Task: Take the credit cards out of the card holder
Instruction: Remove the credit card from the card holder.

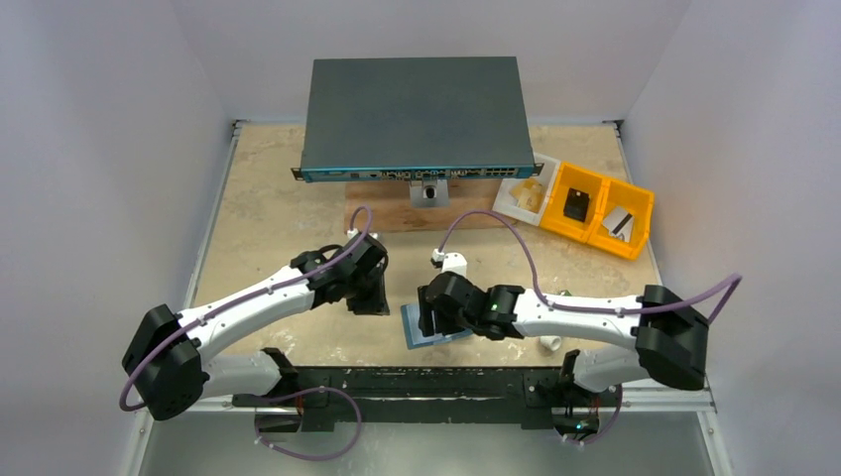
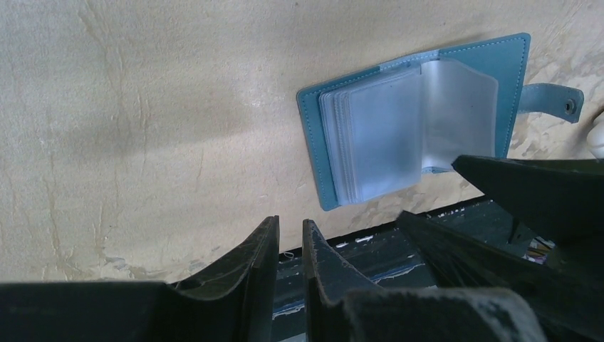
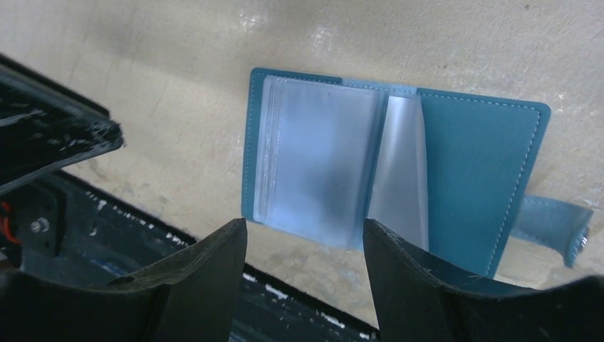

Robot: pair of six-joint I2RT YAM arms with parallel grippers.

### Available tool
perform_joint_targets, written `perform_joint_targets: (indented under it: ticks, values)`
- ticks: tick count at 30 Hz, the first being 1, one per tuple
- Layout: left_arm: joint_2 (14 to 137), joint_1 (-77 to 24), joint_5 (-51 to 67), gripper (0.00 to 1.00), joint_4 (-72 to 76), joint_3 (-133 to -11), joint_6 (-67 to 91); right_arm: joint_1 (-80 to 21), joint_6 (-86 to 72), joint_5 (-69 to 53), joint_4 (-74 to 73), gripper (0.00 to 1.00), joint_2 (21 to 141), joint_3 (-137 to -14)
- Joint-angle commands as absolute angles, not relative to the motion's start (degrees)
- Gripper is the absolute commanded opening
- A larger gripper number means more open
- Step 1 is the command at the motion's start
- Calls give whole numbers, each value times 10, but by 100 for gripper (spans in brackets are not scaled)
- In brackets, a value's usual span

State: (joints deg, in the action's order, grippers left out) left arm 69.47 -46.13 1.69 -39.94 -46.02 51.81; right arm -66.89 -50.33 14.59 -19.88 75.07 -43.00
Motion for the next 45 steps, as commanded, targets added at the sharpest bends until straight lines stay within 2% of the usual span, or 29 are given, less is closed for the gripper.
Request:
perform_joint_targets:
  ticks: [1, 10, 15, 18, 25, 27, 37, 45]
  values:
    - [690, -458, 14, 18, -385, -451, 529, -673, -510, 186, -168, 60, 786, -456]
    - [690, -458, 17, 18, -381, -443, 530, -672, -519, 173, -123, 60, 847, -444]
    - [696, -458, 21, 18, -378, -444, 531, -672, -519, 158, -102, 57, 868, -440]
    - [696, -458, 22, 18, -377, -444, 531, -672, -519, 150, -91, 47, 881, -442]
    - [690, -458, 24, 18, -378, -435, 533, -672, -518, 107, -50, 12, 911, -452]
    - [690, -458, 25, 18, -376, -431, 534, -672, -527, 80, -32, 8, 916, -449]
    - [714, -459, 43, 14, -335, -402, 540, -671, -546, 55, -3, 0, 941, -439]
    - [743, -458, 43, 12, -323, -393, 544, -668, -553, 50, -4, 0, 951, -430]
